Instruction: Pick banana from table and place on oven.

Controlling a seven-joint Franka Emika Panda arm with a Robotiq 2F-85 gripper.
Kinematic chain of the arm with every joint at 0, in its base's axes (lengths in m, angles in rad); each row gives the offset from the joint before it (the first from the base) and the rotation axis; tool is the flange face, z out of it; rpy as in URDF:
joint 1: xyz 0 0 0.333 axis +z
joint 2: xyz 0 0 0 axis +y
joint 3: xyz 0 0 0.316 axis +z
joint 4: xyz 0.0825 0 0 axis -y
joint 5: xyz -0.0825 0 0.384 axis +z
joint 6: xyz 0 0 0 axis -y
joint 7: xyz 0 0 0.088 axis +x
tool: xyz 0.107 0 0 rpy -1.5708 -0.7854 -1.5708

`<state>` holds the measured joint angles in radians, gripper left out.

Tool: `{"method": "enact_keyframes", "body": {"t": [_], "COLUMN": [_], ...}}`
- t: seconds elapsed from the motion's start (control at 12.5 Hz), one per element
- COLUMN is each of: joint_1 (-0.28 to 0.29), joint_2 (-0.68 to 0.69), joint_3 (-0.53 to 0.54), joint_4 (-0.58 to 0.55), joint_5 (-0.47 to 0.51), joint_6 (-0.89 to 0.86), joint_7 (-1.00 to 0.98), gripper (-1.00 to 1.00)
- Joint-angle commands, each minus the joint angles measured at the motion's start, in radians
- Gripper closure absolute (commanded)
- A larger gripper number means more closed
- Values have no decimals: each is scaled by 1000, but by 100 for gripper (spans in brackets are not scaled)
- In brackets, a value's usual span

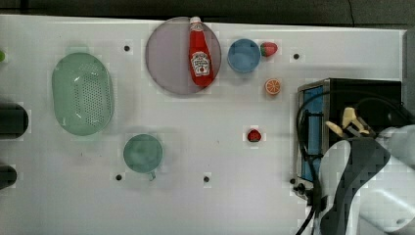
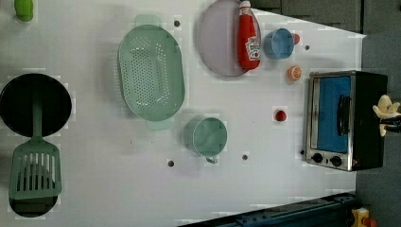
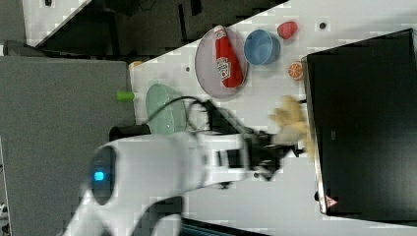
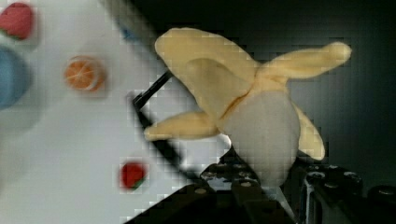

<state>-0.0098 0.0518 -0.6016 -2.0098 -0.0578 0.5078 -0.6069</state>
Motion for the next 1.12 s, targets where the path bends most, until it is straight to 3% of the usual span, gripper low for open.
{"method": "enact_keyframes", "body": {"t": [0.08, 0.4, 0.88, 0.96, 1.12], "joint_1": [-6, -8, -6, -3, 8], "joint_2": [40, 128, 127, 124, 104], "joint_3": [-48, -87, -83, -83, -80], "joint_4": [30, 30, 41, 58, 106], "joint_5": [28, 33, 33, 31, 31], "joint_6": [101, 137, 144, 138, 113], "joint_7": [-282, -361, -362, -363, -363], "gripper": [51, 45, -86, -100, -100]}}
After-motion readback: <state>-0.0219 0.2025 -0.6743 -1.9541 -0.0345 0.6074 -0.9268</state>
